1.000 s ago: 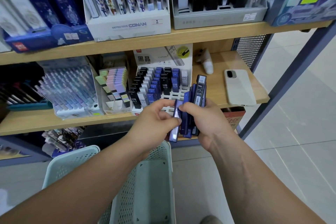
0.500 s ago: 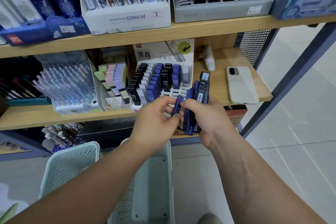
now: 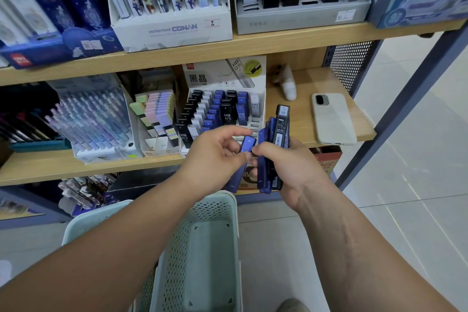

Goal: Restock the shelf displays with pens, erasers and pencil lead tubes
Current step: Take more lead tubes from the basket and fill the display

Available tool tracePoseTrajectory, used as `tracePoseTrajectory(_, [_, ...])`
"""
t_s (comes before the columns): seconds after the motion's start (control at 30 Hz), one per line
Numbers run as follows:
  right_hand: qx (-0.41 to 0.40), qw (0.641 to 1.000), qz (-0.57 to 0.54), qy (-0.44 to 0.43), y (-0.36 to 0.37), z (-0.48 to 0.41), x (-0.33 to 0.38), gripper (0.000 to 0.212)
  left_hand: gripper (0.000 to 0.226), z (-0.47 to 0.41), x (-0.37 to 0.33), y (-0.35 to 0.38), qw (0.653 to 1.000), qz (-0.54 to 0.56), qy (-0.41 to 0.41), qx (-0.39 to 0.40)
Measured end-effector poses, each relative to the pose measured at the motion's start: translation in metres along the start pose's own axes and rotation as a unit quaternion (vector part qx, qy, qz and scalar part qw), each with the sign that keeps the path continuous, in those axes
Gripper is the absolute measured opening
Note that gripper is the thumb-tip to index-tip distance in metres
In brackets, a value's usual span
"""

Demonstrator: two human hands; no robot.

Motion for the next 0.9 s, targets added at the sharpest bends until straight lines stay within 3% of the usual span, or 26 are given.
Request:
tracePoseTrajectory(0.13, [-0.038,0.999,-0.037,0.003,-0.005,-0.003,0.003,0.015,0.022,-0.023,-0.004,-0.008,0.997,-0.066,0.018,-0.025])
tracePoseTrajectory(0.33, [-0.049,0.997,-0.059,0.008,-0.009,-0.003,0.007,0.016,0.029,-0.063,-0.008,-0.029,0.983,-0.146,0.078,-0.074])
tracePoseTrajectory(0.6, [-0.048,0.996,-0.074,0.013,-0.008,-0.006,0.009,0.013,0.015,-0.092,0.003,-0.029,0.955,-0.262,0.12,-0.064])
tracePoseTrajectory(0.9, [-0.044,0.996,-0.082,0.014,-0.01,-0.005,0.01,0.016,0.01,-0.1,-0.003,-0.033,0.95,-0.282,0.137,0.006])
Point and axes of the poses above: each hand's wrist, its own z-axis away from the middle knuckle, its own y-axis out of the palm, x = y × z, the point moved 1 cm from there along -z, towards the middle knuckle, and after that the axes turned 8 degrees about y, right-handed, at the moved point
